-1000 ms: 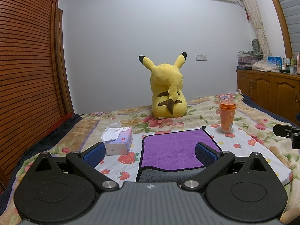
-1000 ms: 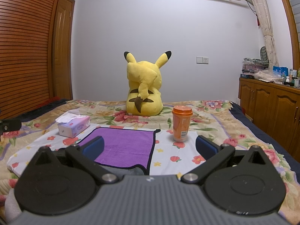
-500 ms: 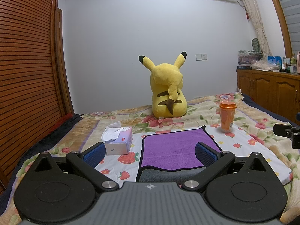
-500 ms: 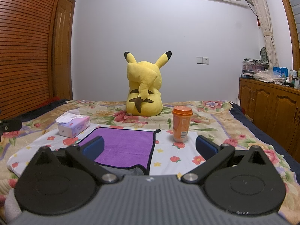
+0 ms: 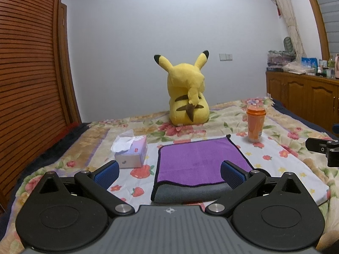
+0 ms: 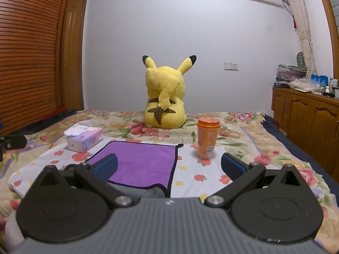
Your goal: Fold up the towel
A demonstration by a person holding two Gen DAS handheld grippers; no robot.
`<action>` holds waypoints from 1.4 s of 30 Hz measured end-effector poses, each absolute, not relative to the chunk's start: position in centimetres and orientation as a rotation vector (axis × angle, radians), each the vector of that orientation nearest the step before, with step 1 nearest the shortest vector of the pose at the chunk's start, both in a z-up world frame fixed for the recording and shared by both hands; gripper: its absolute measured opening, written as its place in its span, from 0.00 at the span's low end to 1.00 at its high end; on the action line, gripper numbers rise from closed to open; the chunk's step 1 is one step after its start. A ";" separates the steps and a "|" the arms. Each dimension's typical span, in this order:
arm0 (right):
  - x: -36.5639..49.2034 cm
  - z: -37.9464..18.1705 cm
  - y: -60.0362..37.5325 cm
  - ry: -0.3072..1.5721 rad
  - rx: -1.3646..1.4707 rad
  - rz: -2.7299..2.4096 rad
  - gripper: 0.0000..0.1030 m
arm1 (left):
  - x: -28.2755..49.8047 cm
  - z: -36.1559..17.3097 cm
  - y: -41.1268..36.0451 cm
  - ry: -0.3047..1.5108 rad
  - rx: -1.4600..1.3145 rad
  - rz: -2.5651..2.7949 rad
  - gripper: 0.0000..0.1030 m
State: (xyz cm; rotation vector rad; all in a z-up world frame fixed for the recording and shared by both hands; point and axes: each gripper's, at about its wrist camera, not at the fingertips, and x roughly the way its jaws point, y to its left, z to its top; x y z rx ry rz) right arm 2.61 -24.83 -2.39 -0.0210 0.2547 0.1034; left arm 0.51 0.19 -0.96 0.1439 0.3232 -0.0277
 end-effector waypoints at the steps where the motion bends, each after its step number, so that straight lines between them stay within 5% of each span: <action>1: 2.9 -2.5 -24.8 0.263 -0.024 0.104 1.00 | 0.9 -0.9 0.2 0.331 0.145 -0.028 1.00; 42: 13.2 -5.5 -23.4 0.446 -0.040 0.228 1.00 | 13.9 -2.8 2.7 0.529 0.180 -0.109 1.00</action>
